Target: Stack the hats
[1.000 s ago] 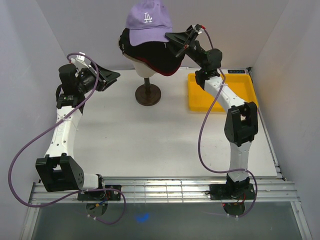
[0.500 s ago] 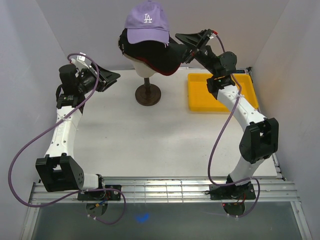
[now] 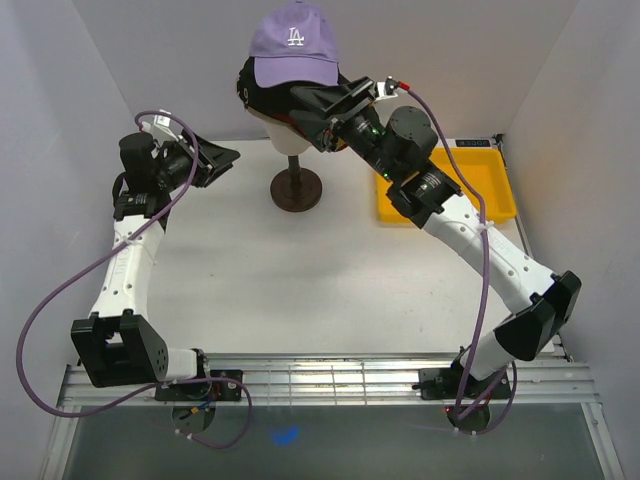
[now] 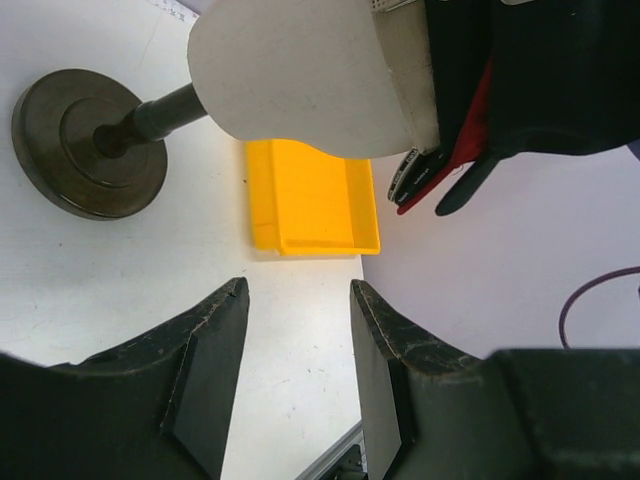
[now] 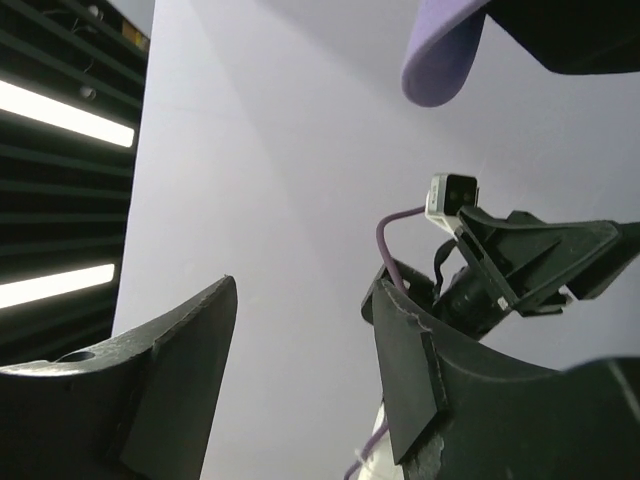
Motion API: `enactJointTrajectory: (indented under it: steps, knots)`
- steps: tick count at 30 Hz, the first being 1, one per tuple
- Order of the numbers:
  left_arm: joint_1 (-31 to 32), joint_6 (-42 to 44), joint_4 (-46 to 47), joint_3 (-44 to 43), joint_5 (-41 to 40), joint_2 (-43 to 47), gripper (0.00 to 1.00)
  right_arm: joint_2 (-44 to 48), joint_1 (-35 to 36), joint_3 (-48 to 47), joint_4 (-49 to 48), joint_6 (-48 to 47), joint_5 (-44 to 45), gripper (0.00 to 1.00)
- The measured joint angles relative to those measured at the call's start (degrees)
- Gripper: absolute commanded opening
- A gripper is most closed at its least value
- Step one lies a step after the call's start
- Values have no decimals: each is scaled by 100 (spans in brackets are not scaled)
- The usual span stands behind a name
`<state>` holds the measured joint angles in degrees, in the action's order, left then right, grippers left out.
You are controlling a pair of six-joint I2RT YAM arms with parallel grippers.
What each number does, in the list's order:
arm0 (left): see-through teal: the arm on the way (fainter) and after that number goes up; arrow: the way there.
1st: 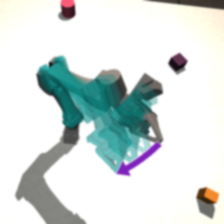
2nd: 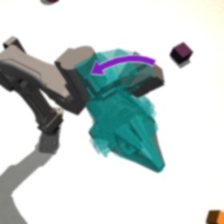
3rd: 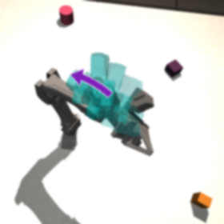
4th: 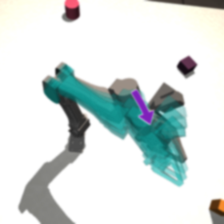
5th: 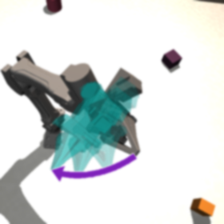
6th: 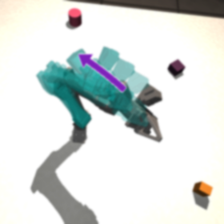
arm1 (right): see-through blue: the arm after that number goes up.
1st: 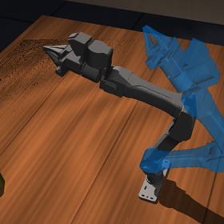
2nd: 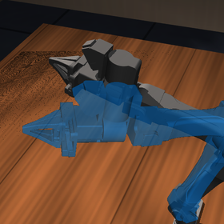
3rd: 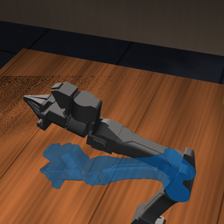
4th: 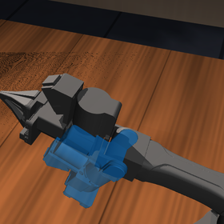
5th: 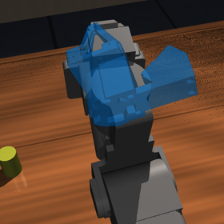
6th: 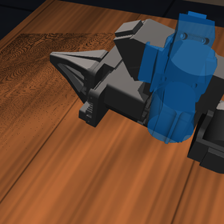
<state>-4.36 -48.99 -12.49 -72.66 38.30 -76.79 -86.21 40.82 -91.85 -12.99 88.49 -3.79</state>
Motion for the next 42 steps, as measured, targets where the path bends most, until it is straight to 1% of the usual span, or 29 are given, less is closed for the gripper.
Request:
enactJointTrajectory:
  steps: [3, 9, 17, 25, 35, 37, 39, 41, 42]
  knots:
    - [0, 4, -76, 22, -63, 55, 55, -402, 356, -756, 522, -221, 756, 63]
    - [0, 4, -101, 22, -127, 160, 55, -1196, 619, -1906, 1331, -417, 1843, 63]
    - [0, 7, -188, 20, -184, 168, 55, -1497, 732, -2387, 1897, -511, 2723, 64]
    - [0, 11, -256, 20, -208, 168, 55, -1534, 732, -2590, 1906, -564, 3174, 64]
    - [0, 59, -315, 15, -245, 168, 54, -1871, 732, -2933, 1930, -533, 3427, 63]
    - [0, 90, -361, 11, -258, 168, 54, -1934, 732, -2966, 1932, -509, 3462, 61]
    - [0, 111, -389, 7, -278, 168, 54, -1982, 730, -2966, 1932, -485, 3499, 54]
    - [0, 127, -407, 7, -291, 168, 54, -2017, 730, -2966, 1937, -459, 3521, 51]
    - [0, 138, -415, 7, -295, 168, 54, -2028, 730, -2966, 1937, -448, 3532, 48]
